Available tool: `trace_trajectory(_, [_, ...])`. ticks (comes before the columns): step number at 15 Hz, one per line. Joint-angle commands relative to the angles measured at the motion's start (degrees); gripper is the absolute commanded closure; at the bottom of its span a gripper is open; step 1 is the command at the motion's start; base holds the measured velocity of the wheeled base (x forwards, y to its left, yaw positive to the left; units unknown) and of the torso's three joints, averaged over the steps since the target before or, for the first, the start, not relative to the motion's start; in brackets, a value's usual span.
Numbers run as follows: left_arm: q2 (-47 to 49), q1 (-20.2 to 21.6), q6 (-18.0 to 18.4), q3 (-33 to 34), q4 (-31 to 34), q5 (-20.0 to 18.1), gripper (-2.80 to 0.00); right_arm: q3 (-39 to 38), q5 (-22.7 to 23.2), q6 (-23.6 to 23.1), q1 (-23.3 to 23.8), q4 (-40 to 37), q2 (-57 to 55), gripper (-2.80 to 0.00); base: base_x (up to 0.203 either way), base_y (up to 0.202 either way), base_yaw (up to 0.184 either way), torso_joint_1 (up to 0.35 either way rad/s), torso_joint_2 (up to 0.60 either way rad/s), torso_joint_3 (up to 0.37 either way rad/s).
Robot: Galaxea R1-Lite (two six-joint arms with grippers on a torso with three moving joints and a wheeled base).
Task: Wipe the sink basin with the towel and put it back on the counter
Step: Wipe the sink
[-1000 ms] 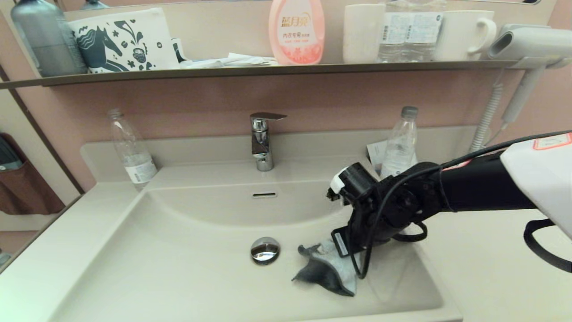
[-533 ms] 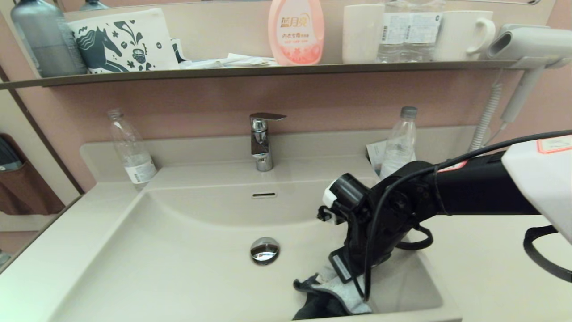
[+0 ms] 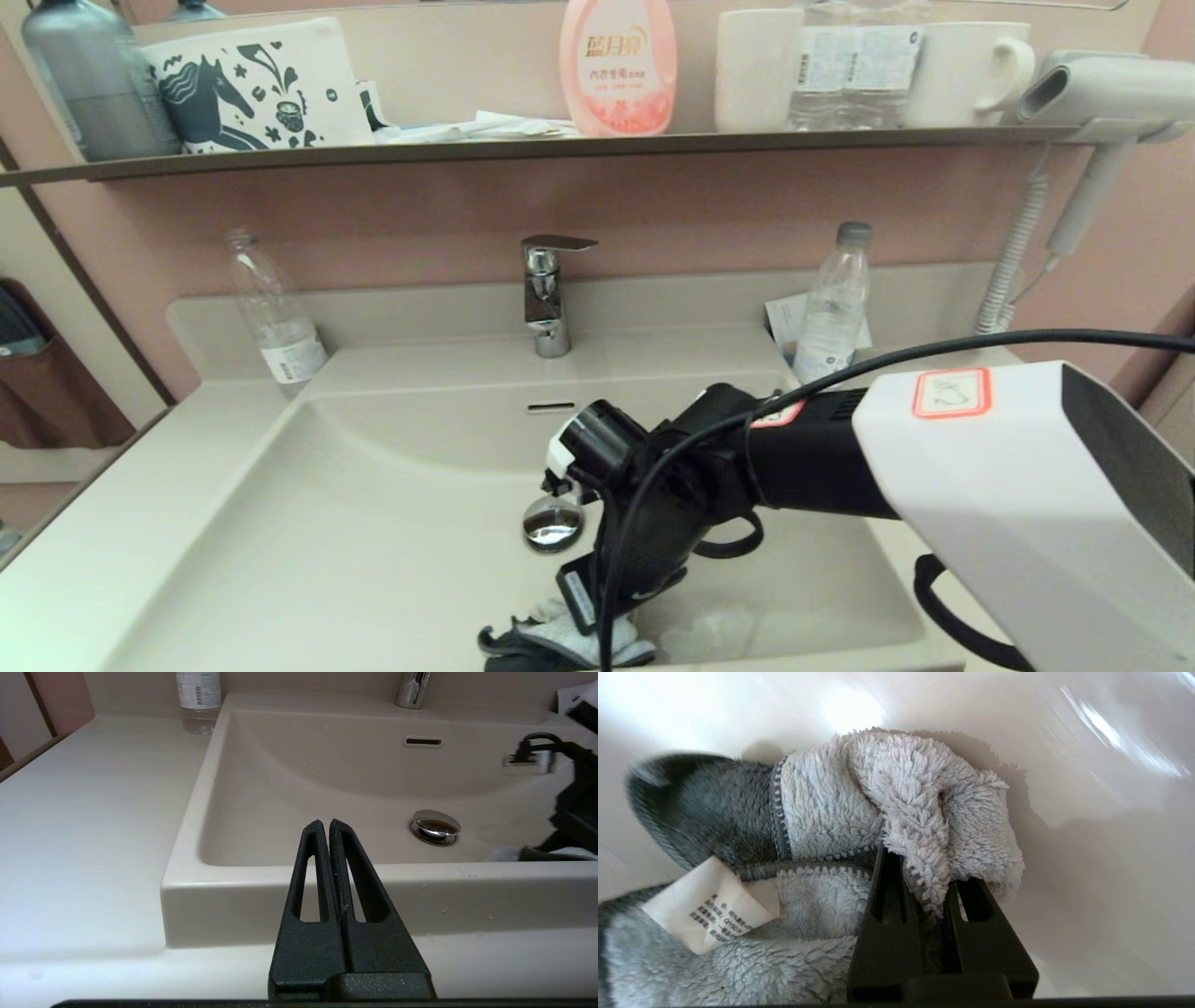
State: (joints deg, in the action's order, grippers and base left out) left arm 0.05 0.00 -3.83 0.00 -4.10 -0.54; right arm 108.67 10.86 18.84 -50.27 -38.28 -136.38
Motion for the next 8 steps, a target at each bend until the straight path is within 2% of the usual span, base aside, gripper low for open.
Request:
trace_trajectory(1, [0.0,0.0,0.0,0.0,0.0,0.0,0.00,3.3,0.3,2.1,-0.9,4.1,-4.9,0.00,0.000,0.000,0.000,0.000,0.00,0.000])
trace_trajectory(5, [0.0,0.0,0.0,0.0,0.0,0.0,0.00,3.8,-0.3,6.3,-1.0,22.1,-8.8,0.00,0.000,0.000,0.000,0.000,0.00,0.000])
trace_trajectory(8, [0.0,0.0,0.0,0.0,0.0,0.0,0.00,4.0,-6.2,6.8,0.1,26.5,-10.0,0.00,0.000,0.000,0.000,0.000,0.00,0.000])
